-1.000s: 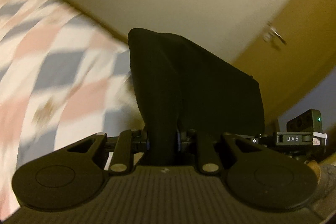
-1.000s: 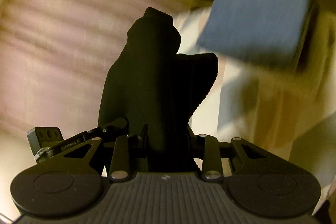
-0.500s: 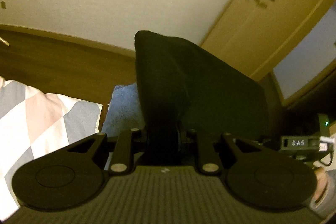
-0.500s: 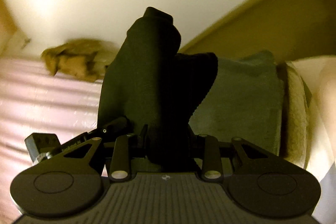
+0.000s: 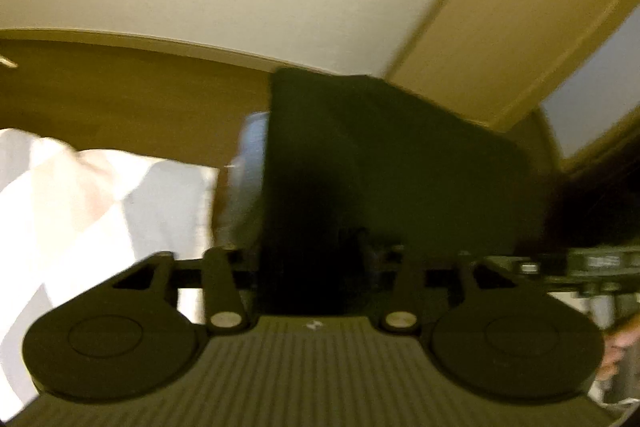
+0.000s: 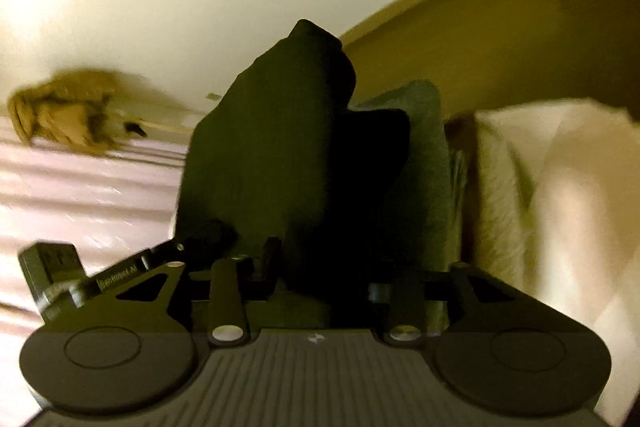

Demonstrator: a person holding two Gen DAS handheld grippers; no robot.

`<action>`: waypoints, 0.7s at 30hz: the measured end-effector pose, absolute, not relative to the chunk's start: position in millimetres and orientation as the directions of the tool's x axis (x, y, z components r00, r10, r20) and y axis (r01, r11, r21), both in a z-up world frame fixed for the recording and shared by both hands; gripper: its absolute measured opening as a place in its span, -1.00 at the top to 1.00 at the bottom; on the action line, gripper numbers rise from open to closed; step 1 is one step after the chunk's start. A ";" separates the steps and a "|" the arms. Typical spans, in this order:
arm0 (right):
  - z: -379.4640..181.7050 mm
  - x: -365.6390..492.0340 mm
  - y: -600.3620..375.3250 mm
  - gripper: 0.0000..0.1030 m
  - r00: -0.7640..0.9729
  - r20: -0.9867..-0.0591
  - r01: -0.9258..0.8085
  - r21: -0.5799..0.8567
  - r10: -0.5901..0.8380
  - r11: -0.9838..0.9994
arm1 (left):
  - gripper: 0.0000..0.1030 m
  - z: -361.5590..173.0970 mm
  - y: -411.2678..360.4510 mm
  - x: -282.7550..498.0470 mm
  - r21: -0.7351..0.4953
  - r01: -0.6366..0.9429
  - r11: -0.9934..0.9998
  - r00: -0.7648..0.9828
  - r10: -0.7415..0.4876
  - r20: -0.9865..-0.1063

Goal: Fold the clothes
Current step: 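Carry the folded hoodie with both tools onto the stack of jeans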

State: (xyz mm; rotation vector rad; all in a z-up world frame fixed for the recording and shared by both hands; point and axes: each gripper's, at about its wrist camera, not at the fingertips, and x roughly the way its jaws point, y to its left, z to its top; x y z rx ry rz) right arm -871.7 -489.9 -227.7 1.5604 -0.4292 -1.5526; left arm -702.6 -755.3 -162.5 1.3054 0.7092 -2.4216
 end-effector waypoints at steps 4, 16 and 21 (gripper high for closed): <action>-200.1 -862.4 -486.4 -0.26 0.060 -0.692 0.490 0.649 -0.720 -0.582 | 0.32 -143.5 -760.0 -672.7 -0.196 0.550 -0.812 -0.562 -0.186 -0.806; -154.3 -754.4 -486.2 -0.92 -0.047 -0.540 0.996 -0.091 -0.841 0.003 | 0.36 -152.7 -640.0 -612.6 0.047 0.409 -0.911 -0.652 -0.328 -0.684; -204.6 -767.3 -504.4 -1.00 0.009 -0.640 0.997 -0.050 -0.769 0.054 | 0.34 -184.9 -629.6 -614.1 0.070 0.451 -0.890 -0.607 -0.363 -0.707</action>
